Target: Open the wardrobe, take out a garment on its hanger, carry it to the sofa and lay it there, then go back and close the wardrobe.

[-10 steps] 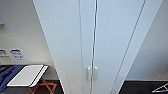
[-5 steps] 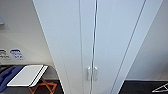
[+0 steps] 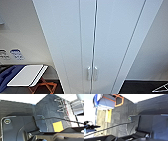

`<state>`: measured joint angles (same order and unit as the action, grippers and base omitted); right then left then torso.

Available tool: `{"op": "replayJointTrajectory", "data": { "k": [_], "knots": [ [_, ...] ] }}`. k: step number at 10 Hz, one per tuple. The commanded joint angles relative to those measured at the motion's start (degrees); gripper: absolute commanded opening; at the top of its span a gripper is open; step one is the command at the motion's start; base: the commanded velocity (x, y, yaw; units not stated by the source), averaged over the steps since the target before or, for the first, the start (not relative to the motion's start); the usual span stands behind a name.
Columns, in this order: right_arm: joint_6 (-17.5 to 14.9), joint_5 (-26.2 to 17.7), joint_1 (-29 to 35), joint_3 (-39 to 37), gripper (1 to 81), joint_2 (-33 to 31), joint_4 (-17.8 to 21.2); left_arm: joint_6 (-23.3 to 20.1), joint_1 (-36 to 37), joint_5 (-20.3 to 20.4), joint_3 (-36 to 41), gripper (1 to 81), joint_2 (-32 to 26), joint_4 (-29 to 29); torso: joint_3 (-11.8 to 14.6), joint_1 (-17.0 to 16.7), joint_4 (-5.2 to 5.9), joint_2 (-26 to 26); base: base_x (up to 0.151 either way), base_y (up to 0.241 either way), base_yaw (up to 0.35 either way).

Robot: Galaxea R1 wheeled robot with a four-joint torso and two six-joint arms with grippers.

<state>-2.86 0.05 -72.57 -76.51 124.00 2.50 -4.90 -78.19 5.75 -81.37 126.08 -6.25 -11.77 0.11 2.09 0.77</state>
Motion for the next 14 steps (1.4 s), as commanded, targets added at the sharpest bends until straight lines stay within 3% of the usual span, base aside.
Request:
{"op": "replayJointTrajectory", "data": {
  "k": [1,5,8,10,14],
  "knots": [
    [-0.30,-2.95,9.22,9.18,81.1,-7.77,-0.48,-0.90,6.07,-2.59,8.66,81.1,-7.22,-4.10,0.00,0.00,0.00,0.00,0.000,0.000,0.000],
    [0.14,-6.73,19.08,16.12,81.1,-12.08,-0.13,-0.64,14.60,-2.94,16.59,81.1,-14.96,-4.74,-0.04,0.02,0.00,-0.02,0.000,0.000,0.000],
    [0.32,-7.60,25.93,18.77,81.1,-13.93,0.48,-0.64,20.21,-3.39,17.91,81.1,-16.73,-4.65,-0.09,0.07,0.00,-0.05,0.000,0.000,0.000],
    [1.54,-11.20,30.93,19.57,81.1,-13.58,0.40,-0.11,25.39,-3.55,19.58,81.1,-18.30,-4.21,-0.11,0.07,0.00,-0.07,0.000,0.000,0.000],
    [5.41,-15.16,41.48,21.06,81.1,-12.17,0.58,0.15,37.00,-10.85,20.63,81.1,-16.91,0.01,-0.15,0.13,0.00,-0.11,0.000,0.000,0.000]
  ]
}}
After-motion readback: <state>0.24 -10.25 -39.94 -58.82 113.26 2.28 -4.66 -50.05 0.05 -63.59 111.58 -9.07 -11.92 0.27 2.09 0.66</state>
